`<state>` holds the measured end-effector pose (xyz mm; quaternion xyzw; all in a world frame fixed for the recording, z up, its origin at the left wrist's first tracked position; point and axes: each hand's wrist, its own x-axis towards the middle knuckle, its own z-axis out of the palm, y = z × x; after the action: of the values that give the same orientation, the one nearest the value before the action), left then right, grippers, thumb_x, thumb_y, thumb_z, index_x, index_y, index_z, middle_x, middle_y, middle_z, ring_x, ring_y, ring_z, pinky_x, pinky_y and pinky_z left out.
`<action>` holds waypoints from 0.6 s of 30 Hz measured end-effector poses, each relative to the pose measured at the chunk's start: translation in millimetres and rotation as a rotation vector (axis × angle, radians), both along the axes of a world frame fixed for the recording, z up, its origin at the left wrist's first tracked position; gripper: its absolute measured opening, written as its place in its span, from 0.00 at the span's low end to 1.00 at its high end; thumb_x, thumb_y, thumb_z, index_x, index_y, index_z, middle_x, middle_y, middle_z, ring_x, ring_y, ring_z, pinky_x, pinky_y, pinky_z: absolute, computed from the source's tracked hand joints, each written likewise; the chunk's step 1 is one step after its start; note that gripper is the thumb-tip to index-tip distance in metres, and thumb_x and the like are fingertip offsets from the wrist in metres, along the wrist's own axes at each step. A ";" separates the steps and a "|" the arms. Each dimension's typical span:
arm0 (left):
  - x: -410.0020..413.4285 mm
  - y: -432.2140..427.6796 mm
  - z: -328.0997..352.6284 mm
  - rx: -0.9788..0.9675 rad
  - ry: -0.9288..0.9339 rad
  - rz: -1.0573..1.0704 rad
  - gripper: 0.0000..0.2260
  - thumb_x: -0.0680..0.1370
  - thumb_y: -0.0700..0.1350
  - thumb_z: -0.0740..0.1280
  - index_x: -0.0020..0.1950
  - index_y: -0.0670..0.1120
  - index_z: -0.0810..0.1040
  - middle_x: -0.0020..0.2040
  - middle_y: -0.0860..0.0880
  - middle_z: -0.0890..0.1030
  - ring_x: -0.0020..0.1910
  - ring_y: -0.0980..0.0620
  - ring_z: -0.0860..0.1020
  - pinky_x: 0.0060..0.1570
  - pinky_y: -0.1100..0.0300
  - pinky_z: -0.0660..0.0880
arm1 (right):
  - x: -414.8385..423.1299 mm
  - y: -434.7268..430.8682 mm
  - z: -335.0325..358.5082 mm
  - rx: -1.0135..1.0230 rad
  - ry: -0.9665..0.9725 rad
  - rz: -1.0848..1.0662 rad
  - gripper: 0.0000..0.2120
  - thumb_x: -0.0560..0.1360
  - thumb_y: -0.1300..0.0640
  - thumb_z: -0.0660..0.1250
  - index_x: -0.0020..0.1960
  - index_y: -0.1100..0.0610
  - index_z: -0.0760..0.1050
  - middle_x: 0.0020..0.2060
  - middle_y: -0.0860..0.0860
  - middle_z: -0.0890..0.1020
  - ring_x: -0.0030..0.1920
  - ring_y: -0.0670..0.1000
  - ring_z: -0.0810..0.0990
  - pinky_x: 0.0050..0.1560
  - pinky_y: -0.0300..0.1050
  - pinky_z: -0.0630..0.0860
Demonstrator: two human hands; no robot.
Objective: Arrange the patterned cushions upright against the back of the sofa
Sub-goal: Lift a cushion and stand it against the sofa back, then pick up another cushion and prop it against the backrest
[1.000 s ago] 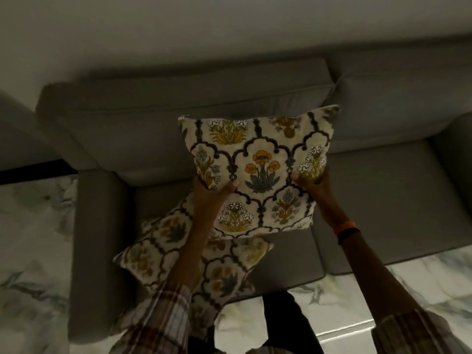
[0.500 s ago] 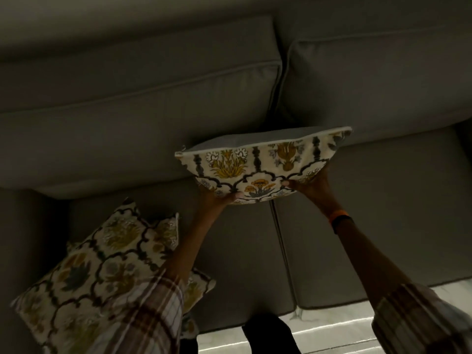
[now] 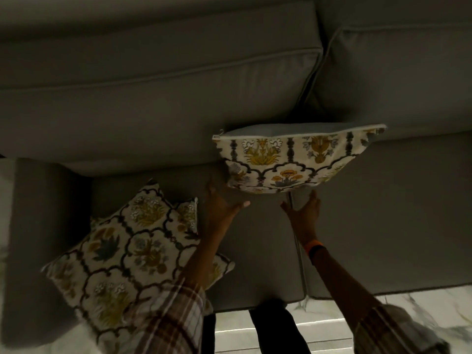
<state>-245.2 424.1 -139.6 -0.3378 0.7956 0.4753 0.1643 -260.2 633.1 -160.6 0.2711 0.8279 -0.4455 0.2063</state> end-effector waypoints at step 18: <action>240.7 -257.3 -21.2 -0.267 -0.212 0.832 0.59 0.59 0.72 0.74 0.79 0.50 0.47 0.80 0.41 0.53 0.78 0.38 0.54 0.77 0.37 0.52 | 103.0 -292.2 -31.9 -0.229 -0.281 0.618 0.54 0.73 0.40 0.78 0.86 0.48 0.46 0.84 0.55 0.59 0.81 0.62 0.64 0.77 0.63 0.67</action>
<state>-4.5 166.9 -160.8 -0.6941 0.6252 0.3569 -0.0050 -157.2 340.9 -192.5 0.0417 0.7790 -0.4106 0.4720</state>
